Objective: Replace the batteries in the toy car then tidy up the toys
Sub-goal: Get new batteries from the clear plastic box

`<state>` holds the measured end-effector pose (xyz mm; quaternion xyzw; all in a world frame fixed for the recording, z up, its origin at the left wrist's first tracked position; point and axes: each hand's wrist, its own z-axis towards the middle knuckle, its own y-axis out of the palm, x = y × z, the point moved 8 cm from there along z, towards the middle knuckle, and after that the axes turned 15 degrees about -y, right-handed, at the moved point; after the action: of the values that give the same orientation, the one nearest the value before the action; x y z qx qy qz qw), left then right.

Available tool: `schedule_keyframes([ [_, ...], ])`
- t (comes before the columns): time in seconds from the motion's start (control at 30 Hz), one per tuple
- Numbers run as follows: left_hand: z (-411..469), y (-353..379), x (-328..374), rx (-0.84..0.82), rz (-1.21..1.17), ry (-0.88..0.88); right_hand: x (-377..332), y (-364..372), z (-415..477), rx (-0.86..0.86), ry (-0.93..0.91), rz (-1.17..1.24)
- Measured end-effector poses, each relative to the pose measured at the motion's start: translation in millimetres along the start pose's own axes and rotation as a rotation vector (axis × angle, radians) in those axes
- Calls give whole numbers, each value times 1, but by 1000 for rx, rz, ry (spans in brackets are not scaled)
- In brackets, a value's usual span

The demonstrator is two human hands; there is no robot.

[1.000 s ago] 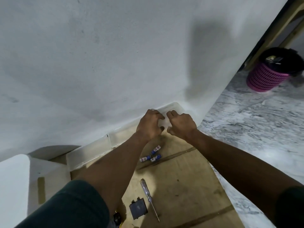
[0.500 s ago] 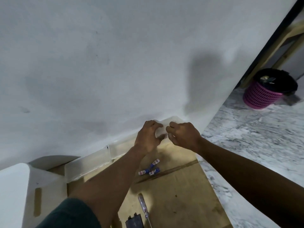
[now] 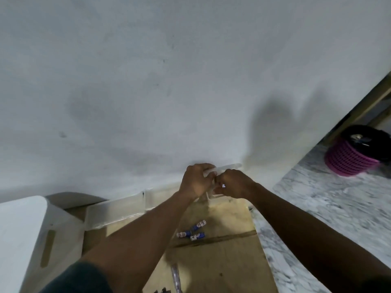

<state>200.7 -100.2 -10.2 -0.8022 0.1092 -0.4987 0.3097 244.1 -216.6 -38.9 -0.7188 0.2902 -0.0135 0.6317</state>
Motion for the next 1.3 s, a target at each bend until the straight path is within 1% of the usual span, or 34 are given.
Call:
schedule_keyframes([
  [0.1,2,1,-3,-18,-10,5,8,19,17,-166,25,33],
  [0.17,1,1,-3,-25,-28,5,12,33,23,-227,33,63],
  [0.4,-1,-1,-1,-26,-70,7,16,46,29,-240,26,37],
  [0.5,-3,-3,2,-20,-69,16,14,39,23,-172,7,59],
  [0.6,-3,-4,3,-13,-52,4,10,30,13,-45,-39,173],
  [0.67,-3,-4,3,-9,-31,2,11,24,3,37,-15,281],
  [0.7,-3,-4,4,-9,-21,7,11,19,-3,92,2,276],
  [0.77,-2,-4,3,-5,-7,-2,5,2,-19,257,-16,194],
  [0.87,-3,-3,2,-4,2,-8,-8,-23,-47,472,-12,140],
  [0.9,-4,-4,2,-7,-8,-11,-11,-33,-58,569,-6,111],
  [0.97,-7,-3,1,-18,-26,0,-20,-59,-83,852,-12,41],
  [1.0,-10,-2,0,-23,-17,14,-22,-69,-94,967,-14,20],
  [1.03,-13,-1,-1,-28,9,31,-22,-73,-100,1024,-18,-3],
  [1.07,-15,1,-3,-35,45,47,-23,-74,-100,1018,-20,-30],
  [1.1,-17,4,-6,-50,87,62,-22,-69,-96,966,-24,-56],
  [1.17,-23,15,-13,-102,197,93,-17,-46,-80,754,-53,-59],
  [1.23,-30,27,-17,-122,372,144,-9,-14,-66,504,-56,13],
  [1.27,-32,32,-19,-118,446,170,-6,-1,-62,422,-48,41],
  [1.3,-34,35,-20,-110,493,192,-3,8,-60,380,-40,45],
])
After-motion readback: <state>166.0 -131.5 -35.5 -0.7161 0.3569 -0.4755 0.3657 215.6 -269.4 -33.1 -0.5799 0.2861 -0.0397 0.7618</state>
